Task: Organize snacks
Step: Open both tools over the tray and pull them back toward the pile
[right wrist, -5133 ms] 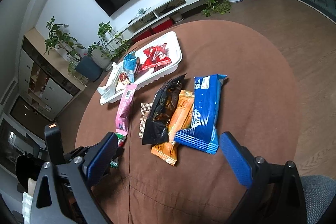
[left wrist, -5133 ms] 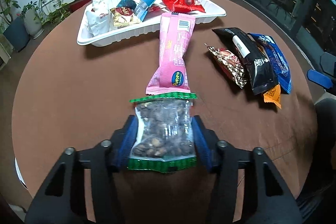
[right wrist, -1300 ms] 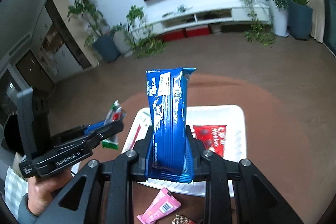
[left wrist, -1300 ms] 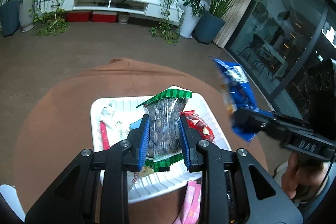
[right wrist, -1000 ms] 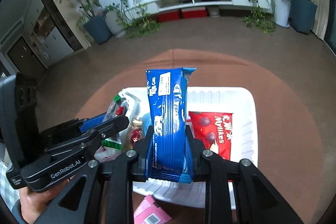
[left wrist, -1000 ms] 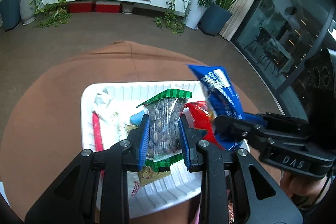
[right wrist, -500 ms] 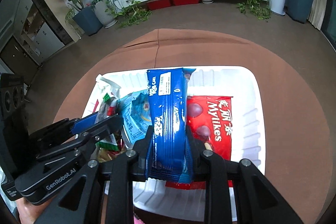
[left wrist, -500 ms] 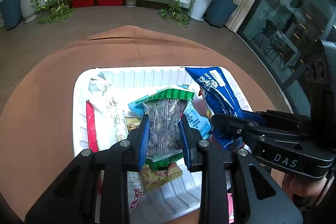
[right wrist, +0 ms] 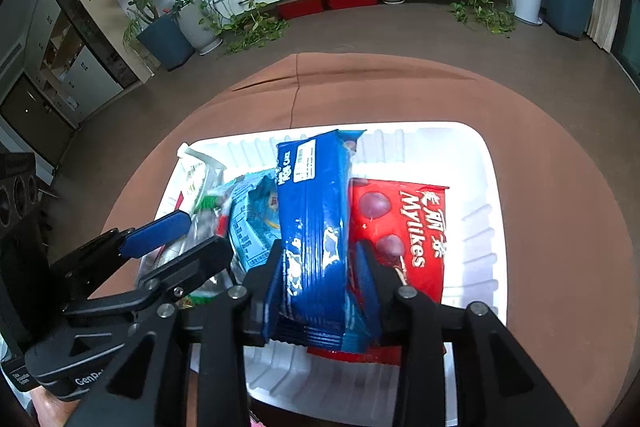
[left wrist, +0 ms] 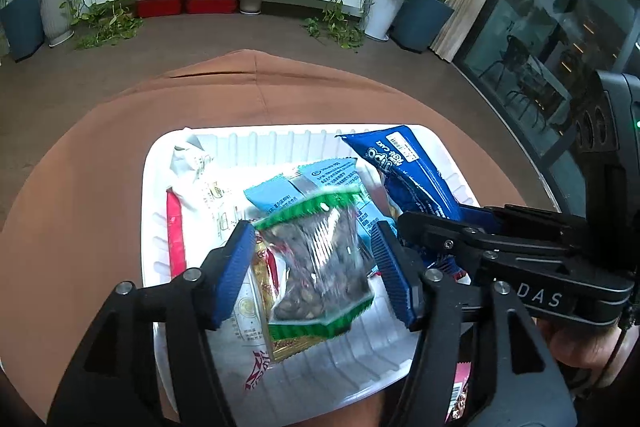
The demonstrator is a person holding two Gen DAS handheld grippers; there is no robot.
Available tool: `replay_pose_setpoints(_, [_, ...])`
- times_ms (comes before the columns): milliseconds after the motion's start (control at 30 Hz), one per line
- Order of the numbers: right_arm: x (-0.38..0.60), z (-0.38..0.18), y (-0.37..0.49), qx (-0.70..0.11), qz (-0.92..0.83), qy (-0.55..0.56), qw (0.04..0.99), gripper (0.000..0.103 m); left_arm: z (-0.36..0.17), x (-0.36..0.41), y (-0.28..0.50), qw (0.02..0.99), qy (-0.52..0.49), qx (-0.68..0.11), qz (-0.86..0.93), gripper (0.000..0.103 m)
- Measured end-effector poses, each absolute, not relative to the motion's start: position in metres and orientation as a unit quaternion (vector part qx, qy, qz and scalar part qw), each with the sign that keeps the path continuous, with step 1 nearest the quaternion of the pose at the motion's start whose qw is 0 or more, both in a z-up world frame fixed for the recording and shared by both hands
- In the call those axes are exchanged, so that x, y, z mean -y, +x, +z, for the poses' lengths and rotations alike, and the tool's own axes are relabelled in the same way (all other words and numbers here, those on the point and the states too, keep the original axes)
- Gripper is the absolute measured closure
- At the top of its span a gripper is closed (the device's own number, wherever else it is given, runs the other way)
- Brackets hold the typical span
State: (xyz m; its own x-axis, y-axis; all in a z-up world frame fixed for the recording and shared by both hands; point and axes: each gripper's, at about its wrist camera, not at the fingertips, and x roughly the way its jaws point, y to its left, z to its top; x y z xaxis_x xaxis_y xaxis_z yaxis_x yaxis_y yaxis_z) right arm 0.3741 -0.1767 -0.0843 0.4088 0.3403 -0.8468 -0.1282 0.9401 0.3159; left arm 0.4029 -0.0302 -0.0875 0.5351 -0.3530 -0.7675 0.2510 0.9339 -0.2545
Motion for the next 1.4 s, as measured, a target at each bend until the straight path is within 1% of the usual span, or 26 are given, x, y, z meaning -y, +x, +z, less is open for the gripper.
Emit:
replay_pose_setpoints(100, [0.179,-0.082,0.372,-0.52,0.142,0.103,0.836,0.058,-0.086,0.027,0.401,0.877,-0.061,-0.446,-0.171,0.042])
replay_pose_setpoints(233, [0.184,-0.076,0.368,-0.508,0.142,0.114,0.842,0.046,-0.08,0.025,0.396,0.881,-0.066,-0.435,-0.173,0.04])
replay_pose_setpoints(300, [0.187,-0.071,0.364,-0.501,0.142,0.119,0.845,0.042,-0.076,0.024,0.391,0.884,-0.068,-0.428,-0.173,0.034])
replay_pose_setpoints(333, [0.189,-0.069,0.362,-0.497,0.14,0.122,0.848,0.038,-0.074,0.024,0.389,0.886,-0.069,-0.425,-0.172,0.032])
replay_pose_setpoints(367, [0.192,-0.067,0.361,-0.494,0.138,0.123,0.85,0.031,-0.071,0.023,0.385,0.888,-0.071,-0.42,-0.172,0.029])
replay_pose_setpoints(433, [0.198,-0.062,0.356,-0.484,0.137,0.136,0.854,0.023,-0.067,0.022,0.379,0.89,-0.074,-0.416,-0.171,0.021])
replay_pose_setpoints(467, [0.201,-0.059,0.352,-0.478,0.137,0.143,0.856,0.019,-0.065,0.022,0.375,0.89,-0.074,-0.415,-0.172,0.014])
replay_pose_setpoints(500, [0.203,-0.056,0.349,-0.474,0.135,0.147,0.858,0.017,-0.063,0.022,0.372,0.891,-0.073,-0.413,-0.173,0.008])
replay_pose_setpoints(567, [0.21,-0.05,0.339,-0.463,0.133,0.156,0.862,0.013,-0.059,0.023,0.362,0.893,-0.065,-0.409,-0.175,0.004])
replay_pose_setpoints(700, [0.227,-0.038,0.314,-0.443,0.139,0.18,0.867,0.01,-0.053,0.023,0.337,0.897,-0.056,-0.402,-0.177,0.0])
replay_pose_setpoints(867, [0.253,-0.034,0.267,-0.421,0.136,0.217,0.87,0.009,-0.056,0.026,0.292,0.896,-0.033,-0.4,-0.192,0.0])
replay_pose_setpoints(933, [0.266,-0.039,0.242,-0.413,0.128,0.239,0.87,0.006,-0.061,0.029,0.278,0.895,-0.022,-0.399,-0.196,0.0])
replay_pose_setpoints(1033, [0.28,-0.049,0.208,-0.41,0.115,0.263,0.866,0.005,-0.068,0.039,0.255,0.894,0.005,-0.397,-0.206,0.0])
replay_pose_setpoints(1100, [0.284,-0.054,0.19,-0.412,0.11,0.274,0.862,0.005,-0.074,0.051,0.237,0.891,0.048,-0.399,-0.211,0.0])
replay_pose_setpoints(1167, [0.286,-0.057,0.173,-0.414,0.105,0.281,0.86,0.005,-0.077,0.058,0.22,0.892,0.069,-0.391,-0.215,0.0])
replay_pose_setpoints(1233, [0.285,-0.061,0.156,-0.414,0.104,0.285,0.858,0.005,-0.08,0.062,0.209,0.892,0.072,-0.387,-0.224,0.0])
replay_pose_setpoints(1400, [0.279,-0.07,0.129,-0.419,0.093,0.285,0.857,0.005,-0.095,0.062,0.202,0.869,0.034,-0.439,-0.228,0.0])
